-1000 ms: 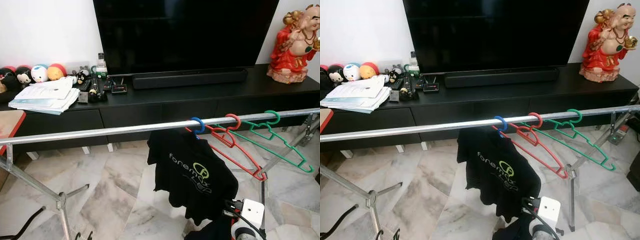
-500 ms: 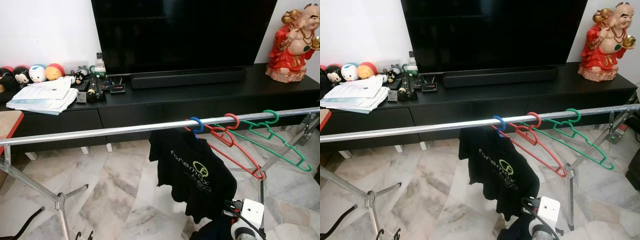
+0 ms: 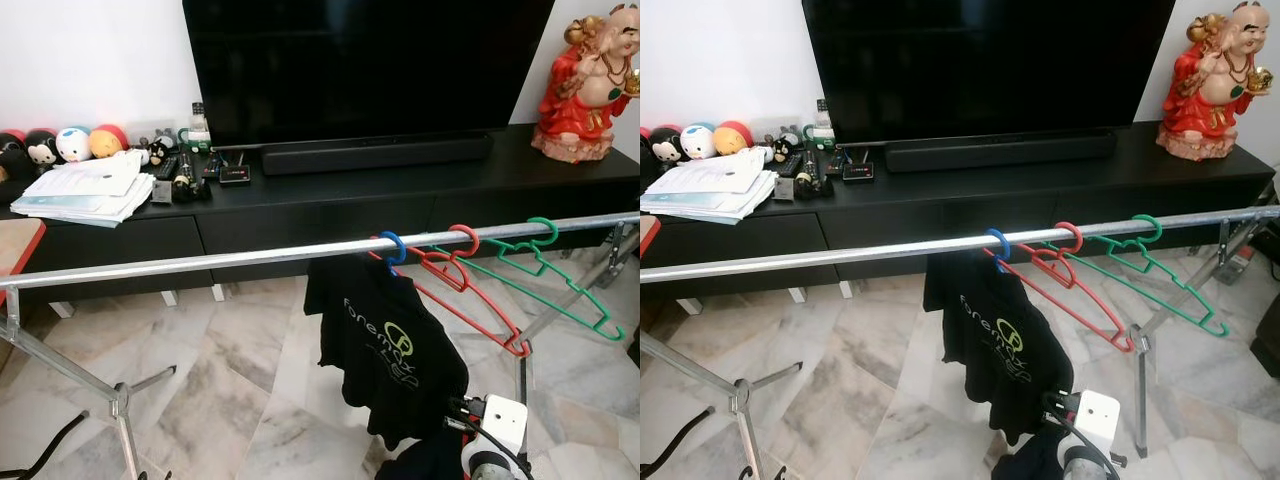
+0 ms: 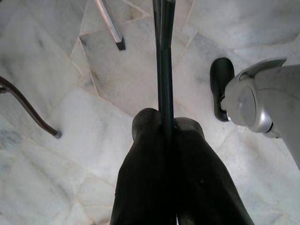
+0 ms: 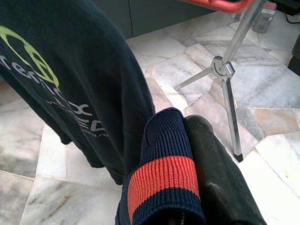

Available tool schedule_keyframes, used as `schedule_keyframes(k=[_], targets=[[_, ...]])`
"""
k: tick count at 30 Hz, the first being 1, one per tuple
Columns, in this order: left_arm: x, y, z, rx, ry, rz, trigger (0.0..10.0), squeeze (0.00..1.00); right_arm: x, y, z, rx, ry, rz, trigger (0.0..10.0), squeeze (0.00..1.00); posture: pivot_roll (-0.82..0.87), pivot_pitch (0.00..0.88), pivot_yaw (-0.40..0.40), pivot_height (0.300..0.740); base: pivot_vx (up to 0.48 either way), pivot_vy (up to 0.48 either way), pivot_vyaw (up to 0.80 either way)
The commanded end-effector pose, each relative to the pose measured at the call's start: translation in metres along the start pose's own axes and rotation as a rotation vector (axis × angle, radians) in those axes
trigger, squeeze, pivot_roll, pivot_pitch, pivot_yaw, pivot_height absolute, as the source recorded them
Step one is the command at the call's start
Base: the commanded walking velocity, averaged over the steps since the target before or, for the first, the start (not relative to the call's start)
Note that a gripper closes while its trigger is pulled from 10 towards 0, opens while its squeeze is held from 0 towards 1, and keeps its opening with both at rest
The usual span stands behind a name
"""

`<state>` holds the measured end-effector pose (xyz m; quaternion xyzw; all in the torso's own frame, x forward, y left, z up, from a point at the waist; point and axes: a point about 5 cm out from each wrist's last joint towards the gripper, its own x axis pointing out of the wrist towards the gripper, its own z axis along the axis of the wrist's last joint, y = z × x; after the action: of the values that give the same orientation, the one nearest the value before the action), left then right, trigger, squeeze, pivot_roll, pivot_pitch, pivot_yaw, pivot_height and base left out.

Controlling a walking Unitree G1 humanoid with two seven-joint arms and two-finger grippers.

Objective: Hang hanger

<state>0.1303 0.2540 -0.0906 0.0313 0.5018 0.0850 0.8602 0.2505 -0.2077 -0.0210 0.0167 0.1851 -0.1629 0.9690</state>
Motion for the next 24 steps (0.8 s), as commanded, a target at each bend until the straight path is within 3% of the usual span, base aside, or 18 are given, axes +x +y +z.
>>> schedule_keyframes(k=[1,24], targets=[[-0.0026,0.0043,-0.0134,-0.008,0.054,0.010,10.0,0.00,0.0003,0.0010,0.0024,-0.006,-0.017,0.006,10.0,0.00,0.05,0.066,0.025,0.740,-0.274,0.000,0.00],[-0.0019,-0.0044,-0.0154,-0.010,0.064,-0.001,10.0,0.00,0.0014,0.0011,0.0038,-0.006,-0.019,0.011,10.0,0.00,0.05,0.066,0.022,0.740,-0.273,0.000,0.00]])
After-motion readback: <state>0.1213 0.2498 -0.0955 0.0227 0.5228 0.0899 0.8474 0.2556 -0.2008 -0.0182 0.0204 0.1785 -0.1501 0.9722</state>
